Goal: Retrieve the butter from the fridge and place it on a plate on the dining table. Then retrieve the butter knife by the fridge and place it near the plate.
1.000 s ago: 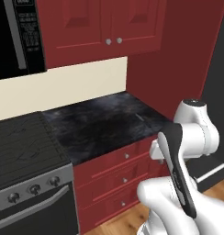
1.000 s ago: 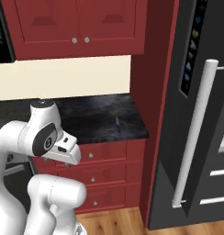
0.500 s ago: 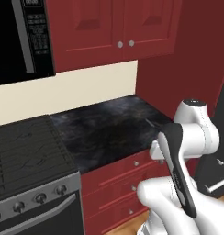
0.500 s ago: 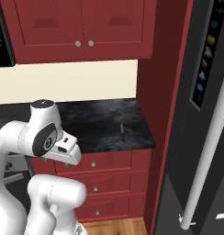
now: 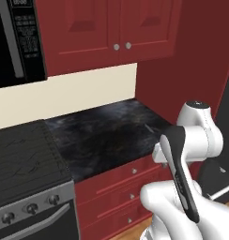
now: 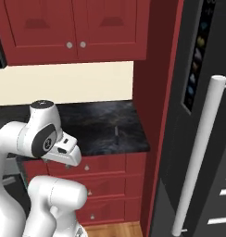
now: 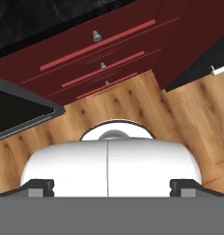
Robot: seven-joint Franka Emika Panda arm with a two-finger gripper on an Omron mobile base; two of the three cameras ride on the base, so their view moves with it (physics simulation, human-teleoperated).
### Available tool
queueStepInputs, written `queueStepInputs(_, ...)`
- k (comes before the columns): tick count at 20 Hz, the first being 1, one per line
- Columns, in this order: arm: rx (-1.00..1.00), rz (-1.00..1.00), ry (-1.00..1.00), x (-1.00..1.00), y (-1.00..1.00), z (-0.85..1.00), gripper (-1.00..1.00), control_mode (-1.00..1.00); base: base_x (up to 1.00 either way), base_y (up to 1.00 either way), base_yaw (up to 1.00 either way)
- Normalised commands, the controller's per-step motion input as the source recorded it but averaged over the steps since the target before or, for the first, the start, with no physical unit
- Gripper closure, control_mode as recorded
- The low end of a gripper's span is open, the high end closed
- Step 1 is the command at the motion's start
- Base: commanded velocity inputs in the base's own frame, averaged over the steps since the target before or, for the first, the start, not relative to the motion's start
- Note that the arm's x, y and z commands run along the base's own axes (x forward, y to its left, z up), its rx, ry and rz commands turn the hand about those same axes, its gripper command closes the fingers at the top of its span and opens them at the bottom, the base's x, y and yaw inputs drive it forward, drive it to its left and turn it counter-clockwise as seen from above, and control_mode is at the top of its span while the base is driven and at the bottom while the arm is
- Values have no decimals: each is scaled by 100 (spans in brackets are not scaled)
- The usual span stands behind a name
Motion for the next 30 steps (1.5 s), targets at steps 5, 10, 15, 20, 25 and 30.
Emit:
queueStepInputs(5, 0, 0, 0, 0, 0, 0, -100, 100, 44, -34, 0)
queueStepInputs(10, 0, 0, 0, 0, 0, 0, -100, 100, 66, -32, -1)
queueStepInputs(15, 0, 0, 0, 0, 0, 0, -100, 100, 62, -28, -5)
queueStepInputs(20, 0, 0, 0, 0, 0, 0, -100, 100, 46, -10, -5)
queueStepInputs(25, 0, 0, 0, 0, 0, 0, -100, 100, 38, 10, 0)
queueStepInputs(30, 0, 0, 0, 0, 0, 0, -100, 100, 52, 1, 0)
